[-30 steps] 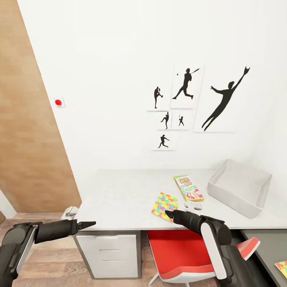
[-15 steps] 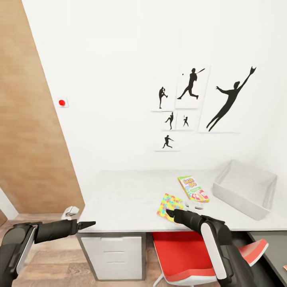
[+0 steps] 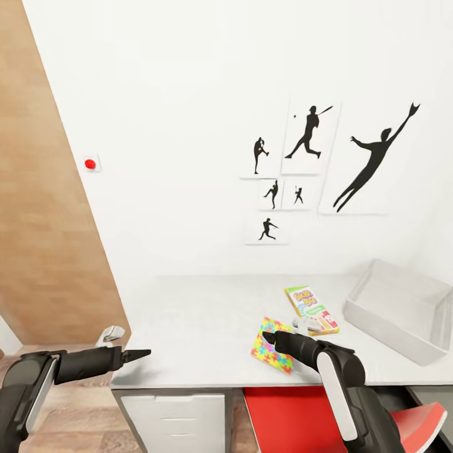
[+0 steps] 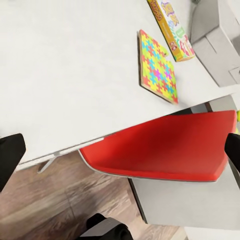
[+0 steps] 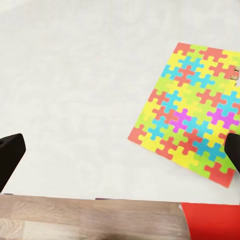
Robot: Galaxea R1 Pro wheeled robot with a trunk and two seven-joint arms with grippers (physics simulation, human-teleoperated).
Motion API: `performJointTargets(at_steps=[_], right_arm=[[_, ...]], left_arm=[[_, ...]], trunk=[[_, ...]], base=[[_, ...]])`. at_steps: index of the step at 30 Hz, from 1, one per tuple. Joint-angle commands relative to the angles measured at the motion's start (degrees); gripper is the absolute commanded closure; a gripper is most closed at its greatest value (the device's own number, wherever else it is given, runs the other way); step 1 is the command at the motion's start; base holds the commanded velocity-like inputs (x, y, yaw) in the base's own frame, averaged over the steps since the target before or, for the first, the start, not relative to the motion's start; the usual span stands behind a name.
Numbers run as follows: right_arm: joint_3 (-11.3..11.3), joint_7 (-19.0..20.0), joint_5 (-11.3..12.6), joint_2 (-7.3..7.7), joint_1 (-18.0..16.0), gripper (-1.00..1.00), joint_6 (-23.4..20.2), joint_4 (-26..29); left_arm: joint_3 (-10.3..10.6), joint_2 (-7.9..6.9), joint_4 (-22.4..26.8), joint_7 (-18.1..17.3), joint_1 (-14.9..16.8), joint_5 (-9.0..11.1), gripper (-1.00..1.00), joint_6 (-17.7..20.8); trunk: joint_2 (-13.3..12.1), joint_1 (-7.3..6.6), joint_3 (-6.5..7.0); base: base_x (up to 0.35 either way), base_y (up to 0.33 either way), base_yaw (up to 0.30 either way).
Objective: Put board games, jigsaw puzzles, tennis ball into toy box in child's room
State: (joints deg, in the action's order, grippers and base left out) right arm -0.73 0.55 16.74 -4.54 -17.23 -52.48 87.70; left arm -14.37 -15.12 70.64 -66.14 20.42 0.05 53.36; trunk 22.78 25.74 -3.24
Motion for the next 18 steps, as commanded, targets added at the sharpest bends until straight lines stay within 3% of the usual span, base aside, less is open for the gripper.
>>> performJointTargets(at_steps=[1,9,18], right_arm=[[-0.1,0.1,0.1,-0.03,-0.1,-1.0,-0.3,-0.3],[-0.1,0.1,0.0,-0.03,-0.2,-1.0,-0.3,-0.8],[-0.2,0.1,-0.1,-0.03,-0.2,-1.0,-0.3,-0.9]], left_arm=[[0.0,-0.02,0.0,-0.2,0.1,0.0,-1.0,0.5],[0.0,-0.08,0.0,-0.2,0.1,0.0,-1.0,0.5],[0.0,-0.09,0.0,-0.2,0.1,0.0,-1.0,0.5]], trunk=[[0.1,0.05,-0.13],[0.1,0.05,-0.13],[0.1,0.05,-0.13]], base=[[0.071,0.001,0.0],[0.031,0.001,-0.045],[0.135,0.068,-0.23]])
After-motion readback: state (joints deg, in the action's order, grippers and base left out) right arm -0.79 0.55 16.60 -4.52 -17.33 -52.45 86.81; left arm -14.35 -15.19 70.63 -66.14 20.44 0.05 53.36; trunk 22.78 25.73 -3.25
